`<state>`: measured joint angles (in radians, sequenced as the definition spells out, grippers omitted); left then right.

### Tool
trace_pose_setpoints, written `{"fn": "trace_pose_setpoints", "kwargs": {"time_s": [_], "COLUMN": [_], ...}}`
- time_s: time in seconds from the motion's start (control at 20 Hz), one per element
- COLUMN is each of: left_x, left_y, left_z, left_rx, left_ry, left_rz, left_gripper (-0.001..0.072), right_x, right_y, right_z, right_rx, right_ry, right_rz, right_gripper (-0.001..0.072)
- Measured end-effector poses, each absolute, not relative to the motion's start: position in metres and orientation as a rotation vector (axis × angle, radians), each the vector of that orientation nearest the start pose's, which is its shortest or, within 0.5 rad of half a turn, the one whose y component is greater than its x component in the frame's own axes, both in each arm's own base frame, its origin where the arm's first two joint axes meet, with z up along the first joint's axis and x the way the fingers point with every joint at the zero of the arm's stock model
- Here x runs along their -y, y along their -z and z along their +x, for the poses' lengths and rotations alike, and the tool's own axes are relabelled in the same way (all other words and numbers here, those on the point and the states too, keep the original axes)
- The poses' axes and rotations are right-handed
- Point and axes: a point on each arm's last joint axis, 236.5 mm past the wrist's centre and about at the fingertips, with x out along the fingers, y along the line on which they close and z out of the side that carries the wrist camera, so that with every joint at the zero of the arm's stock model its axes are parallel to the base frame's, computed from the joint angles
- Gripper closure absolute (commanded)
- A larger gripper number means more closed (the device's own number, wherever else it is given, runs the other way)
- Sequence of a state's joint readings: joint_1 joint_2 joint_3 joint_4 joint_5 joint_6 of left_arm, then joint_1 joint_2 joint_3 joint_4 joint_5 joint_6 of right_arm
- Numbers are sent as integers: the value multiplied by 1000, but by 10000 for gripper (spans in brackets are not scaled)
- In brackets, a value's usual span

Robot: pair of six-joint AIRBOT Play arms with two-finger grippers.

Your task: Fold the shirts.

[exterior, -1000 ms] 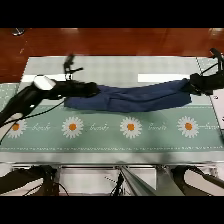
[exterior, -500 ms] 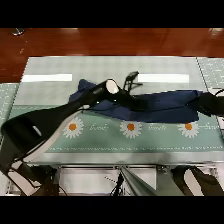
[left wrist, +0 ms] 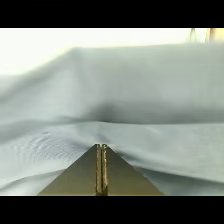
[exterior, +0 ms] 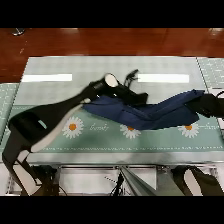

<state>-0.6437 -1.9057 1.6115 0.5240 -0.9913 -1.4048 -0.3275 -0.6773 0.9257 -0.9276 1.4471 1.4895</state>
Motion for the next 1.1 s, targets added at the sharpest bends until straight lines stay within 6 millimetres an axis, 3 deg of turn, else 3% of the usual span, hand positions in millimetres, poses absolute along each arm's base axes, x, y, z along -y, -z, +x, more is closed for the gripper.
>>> {"fn": "trace_pose_setpoints", "kwargs": {"time_s": [0.15,0.3,0.45,0.6,0.7,0.8,0.95,1.1], "left_x": [386,285,188,118,89,74,70,71], "left_y": [-24,-62,-92,-119,-126,-122,-104,-83], "left_z": [388,415,402,359,326,294,258,240], "left_rx": [-1355,-1262,-1170,-1034,-939,-883,-857,-885], "left_ry": [954,832,662,493,394,330,278,259], "left_rz": [-583,-558,-513,-490,-475,-466,-482,-502], "left_gripper": [686,685,685,685,685,684,685,685], "right_x": [-78,-114,-166,-228,-271,-313,-364,-396], "right_y": [-133,-136,-143,-142,-132,-115,-82,-49], "right_z": [262,276,302,338,361,382,401,408], "right_rx": [-1043,-1054,-1056,-1067,-1090,-1120,-1178,-1235], "right_ry": [-323,-427,-546,-653,-711,-761,-825,-854], "right_rz": [537,513,474,430,416,421,455,481], "right_gripper": [685,685,685,685,684,685,685,684]}}
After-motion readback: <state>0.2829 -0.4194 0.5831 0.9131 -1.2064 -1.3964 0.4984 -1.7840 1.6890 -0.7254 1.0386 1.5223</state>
